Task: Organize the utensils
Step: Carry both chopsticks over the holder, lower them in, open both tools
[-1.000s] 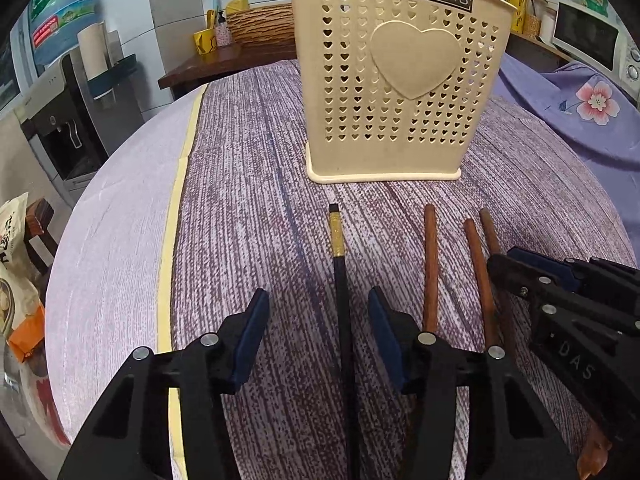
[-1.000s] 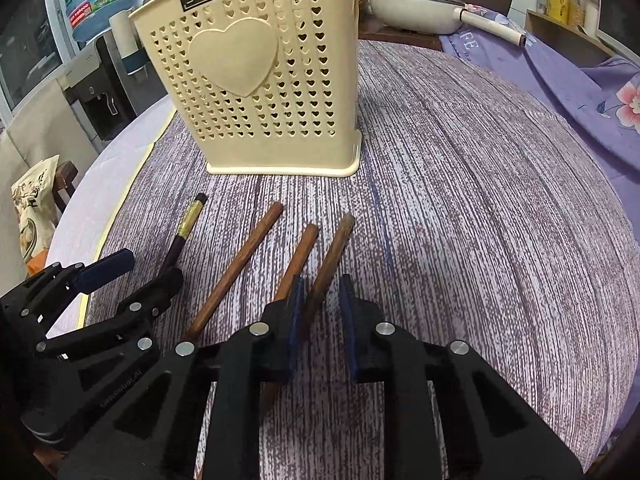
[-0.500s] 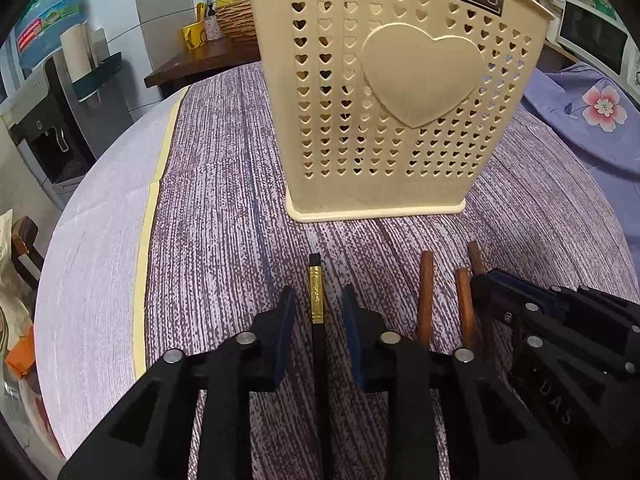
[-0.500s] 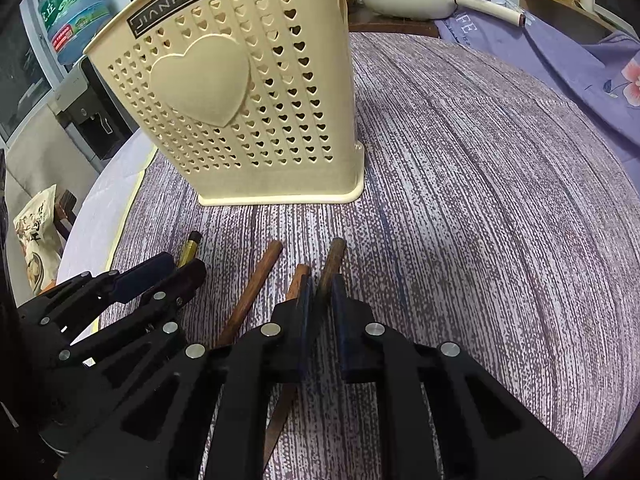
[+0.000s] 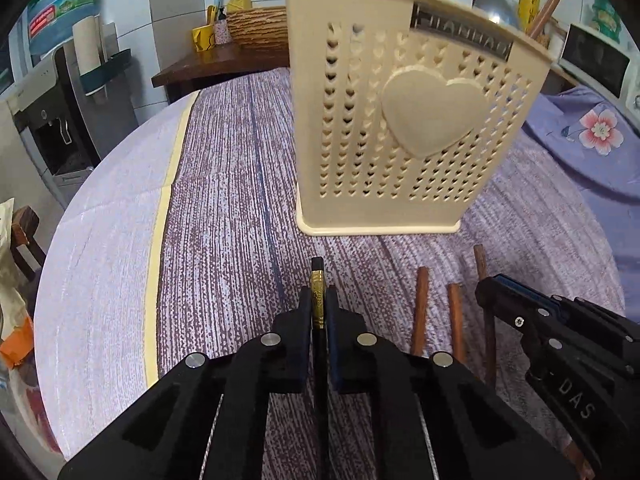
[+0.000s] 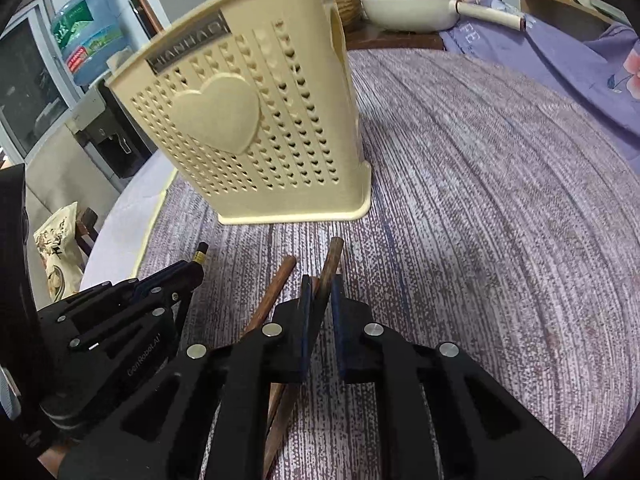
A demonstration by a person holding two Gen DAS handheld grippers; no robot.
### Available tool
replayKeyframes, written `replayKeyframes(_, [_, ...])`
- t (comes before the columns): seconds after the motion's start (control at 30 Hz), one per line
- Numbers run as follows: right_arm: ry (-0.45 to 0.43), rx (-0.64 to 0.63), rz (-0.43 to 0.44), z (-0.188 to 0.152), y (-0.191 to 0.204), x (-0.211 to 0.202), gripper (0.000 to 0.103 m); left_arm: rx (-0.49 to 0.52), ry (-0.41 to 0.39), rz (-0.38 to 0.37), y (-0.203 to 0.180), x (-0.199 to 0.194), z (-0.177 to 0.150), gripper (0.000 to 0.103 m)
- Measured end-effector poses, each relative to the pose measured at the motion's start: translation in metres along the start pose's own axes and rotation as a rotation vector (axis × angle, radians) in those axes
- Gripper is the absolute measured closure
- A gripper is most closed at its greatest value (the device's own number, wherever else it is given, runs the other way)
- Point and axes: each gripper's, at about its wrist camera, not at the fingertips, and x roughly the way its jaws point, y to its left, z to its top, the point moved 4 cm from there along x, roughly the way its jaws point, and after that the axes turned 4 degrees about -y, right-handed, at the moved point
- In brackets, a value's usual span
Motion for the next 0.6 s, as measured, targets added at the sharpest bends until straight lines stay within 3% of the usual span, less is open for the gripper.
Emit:
replayKeyframes(0.43, [-0.209,-0.085,0.151,0.022,0.012,-0.103,0.094,-0.026,-0.251,-0.078,0.000,-0.105,0.022,0.096])
replayKeyframes(0.6, [-0.277,-0.140,0.196,0.025,0.024,-0.149,0.096,-0.012,-0.314,-0.089,0.001,-0.136,0.027,0.096])
